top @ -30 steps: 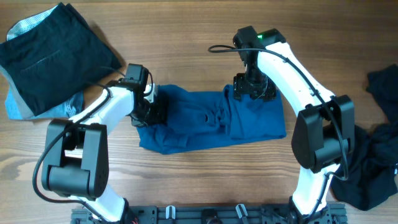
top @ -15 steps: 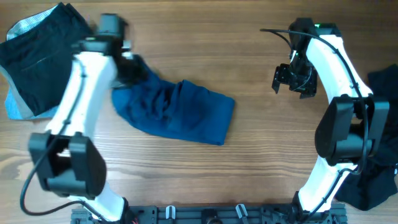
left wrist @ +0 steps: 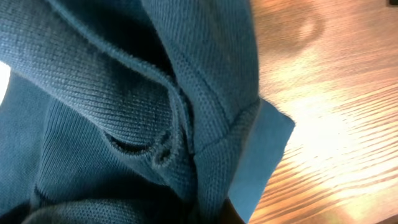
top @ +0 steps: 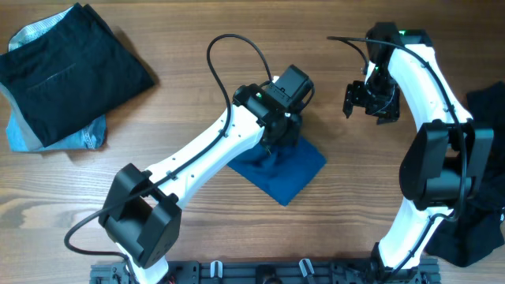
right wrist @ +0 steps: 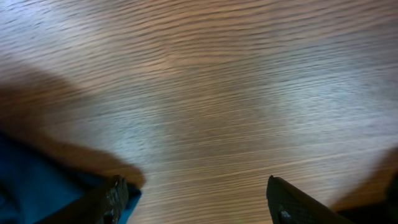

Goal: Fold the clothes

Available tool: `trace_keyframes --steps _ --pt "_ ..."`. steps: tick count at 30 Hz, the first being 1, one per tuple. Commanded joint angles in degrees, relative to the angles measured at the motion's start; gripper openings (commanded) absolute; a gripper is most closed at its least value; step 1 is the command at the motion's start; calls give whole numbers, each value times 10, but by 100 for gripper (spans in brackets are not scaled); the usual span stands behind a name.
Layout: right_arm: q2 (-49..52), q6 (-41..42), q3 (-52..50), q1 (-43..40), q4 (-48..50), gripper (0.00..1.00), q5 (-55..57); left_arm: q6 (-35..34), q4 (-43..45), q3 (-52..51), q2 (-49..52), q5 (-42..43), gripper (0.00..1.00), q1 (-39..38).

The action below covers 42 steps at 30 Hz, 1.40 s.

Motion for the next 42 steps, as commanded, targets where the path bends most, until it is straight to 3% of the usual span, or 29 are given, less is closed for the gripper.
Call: trace_keyframes --steps 1,7,9,11,12,13,14,15,17,19,23,26,28,30,31,35,39,42 --pt "-3 -19 4 2 3 77 -34 -12 -59 9 1 6 4 -6" --pt "-3 -13 4 2 10 77 -34 -7 -55 9 1 116 8 -61" --pt "-3 -13 4 2 10 80 -34 24 -47 9 -2 125 12 -76" --pt "-3 -13 4 2 10 80 -34 25 -52 9 -10 125 23 -75" --pt "-3 -13 4 2 11 80 -34 27 -59 9 -27 125 48 -70" --pt "-3 -13 4 2 13 81 -34 42 -58 9 -40 128 52 -68" --pt "-3 -13 4 2 15 81 -34 56 -56 9 -58 132 66 -63" --pt "-3 -13 4 2 16 81 -34 84 -49 9 -82 147 70 -58" --pt "-3 -13 4 2 15 82 -34 119 -47 9 -119 145 69 -47" --pt "-3 -13 4 3 10 82 -35 120 -45 9 -158 87 70 -9" --pt "-3 -32 -3 3 -24 82 -111 66 -12 9 -160 79 78 132" --pt "-3 -177 -40 9 -34 83 -276 48 -13 9 -118 98 82 195" --pt "-3 -207 -71 14 -24 83 -299 48 -17 9 -71 134 82 227" --pt "-3 -93 -104 14 10 84 -214 50 -17 9 -32 202 82 240" --pt "-3 10 -124 14 19 84 -103 52 -17 9 -4 235 84 239" --pt "-22 134 -130 -3 12 81 24 99 -39 9 67 263 84 216" --pt "-86 137 -130 -33 3 81 23 157 -69 7 94 292 84 193" --pt "-126 79 -132 -30 -50 84 4 187 -90 6 101 289 86 173"
